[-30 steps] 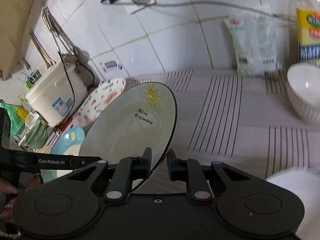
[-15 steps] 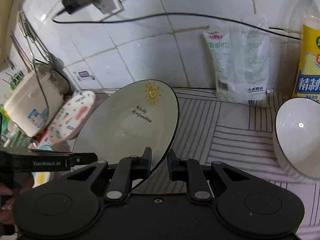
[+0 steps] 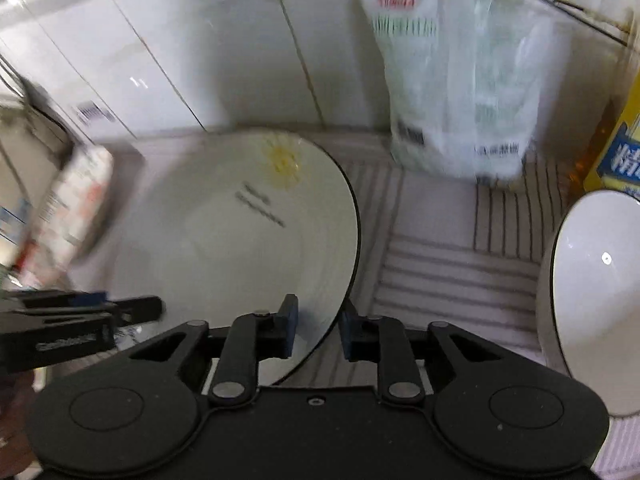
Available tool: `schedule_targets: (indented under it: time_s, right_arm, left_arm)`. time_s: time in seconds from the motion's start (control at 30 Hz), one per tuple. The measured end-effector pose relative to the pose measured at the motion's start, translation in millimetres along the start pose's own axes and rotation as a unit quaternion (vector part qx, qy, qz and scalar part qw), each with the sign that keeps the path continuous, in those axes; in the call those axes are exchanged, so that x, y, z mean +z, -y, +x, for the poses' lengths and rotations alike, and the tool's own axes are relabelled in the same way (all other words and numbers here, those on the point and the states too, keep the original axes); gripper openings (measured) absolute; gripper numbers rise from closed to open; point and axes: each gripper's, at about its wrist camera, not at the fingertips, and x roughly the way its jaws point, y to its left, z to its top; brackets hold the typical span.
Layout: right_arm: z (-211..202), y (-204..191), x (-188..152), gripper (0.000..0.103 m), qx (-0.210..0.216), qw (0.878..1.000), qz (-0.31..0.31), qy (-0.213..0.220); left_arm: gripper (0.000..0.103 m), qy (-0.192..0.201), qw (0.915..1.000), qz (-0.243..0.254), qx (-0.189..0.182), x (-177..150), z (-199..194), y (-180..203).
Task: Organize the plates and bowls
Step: 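Lower the sun plate flat onto the cloth and open both grippers, then move both grippers back to the rim of the blue egg plate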
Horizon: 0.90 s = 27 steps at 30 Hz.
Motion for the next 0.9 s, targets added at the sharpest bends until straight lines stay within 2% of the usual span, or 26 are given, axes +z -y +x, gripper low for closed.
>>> schedule_targets:
  time_s: [0.2, 0.23, 0.27, 0.33, 0.47, 0.6, 0.7, 0.77, 0.9]
  right_arm:
    - [-6, -19, 0, 0.032, -0.051, 0.998, -0.024, -0.005]
    - [-10, -21, -1, 0.034, -0.059, 0.998, -0.028, -0.002]
    - [-16, -23, -3, 0.042, -0.06, 0.998, -0.026, 0.002]
    - [-28, -22, -7, 0.053, -0.051, 0.999, -0.008, 0.017]
    - [-56, -19, -23, 0.053, -0.016, 0.998, 0.022, 0.055]
    - [-78, -33, -40, 0.054, 0.011, 0.994, 0.027, 0.105]
    - [-91, -49, -52, 0.064, 0.024, 0.99, 0.018, 0.139]
    - [-98, -61, -62, 0.069, 0.021, 0.988, 0.014, 0.155]
    - [-109, -82, -77, 0.069, 0.018, 0.986, 0.013, 0.164]
  left_arm:
    - [0.032, -0.005, 0.9996, -0.026, -0.006, 1, -10, -9]
    - [0.032, -0.003, 0.9995, -0.032, -0.007, 1, -15, -13]
    - [0.033, 0.001, 0.9992, -0.04, -0.009, 0, -21, -17]
    - [0.04, 0.012, 0.998, -0.062, -0.009, -3, -33, -27]
    - [0.047, 0.034, 0.998, -0.052, 0.012, -12, -58, -38]
    - [0.053, 0.058, 0.9973, -0.038, 0.024, -26, -87, -51]
    - [0.058, 0.072, 0.9967, -0.01, 0.036, -36, -102, -55]
    - [0.062, 0.083, 0.9953, 0.005, 0.05, -45, -114, -59]
    - [0.069, 0.089, 0.9952, -0.003, 0.039, -60, -138, -78]
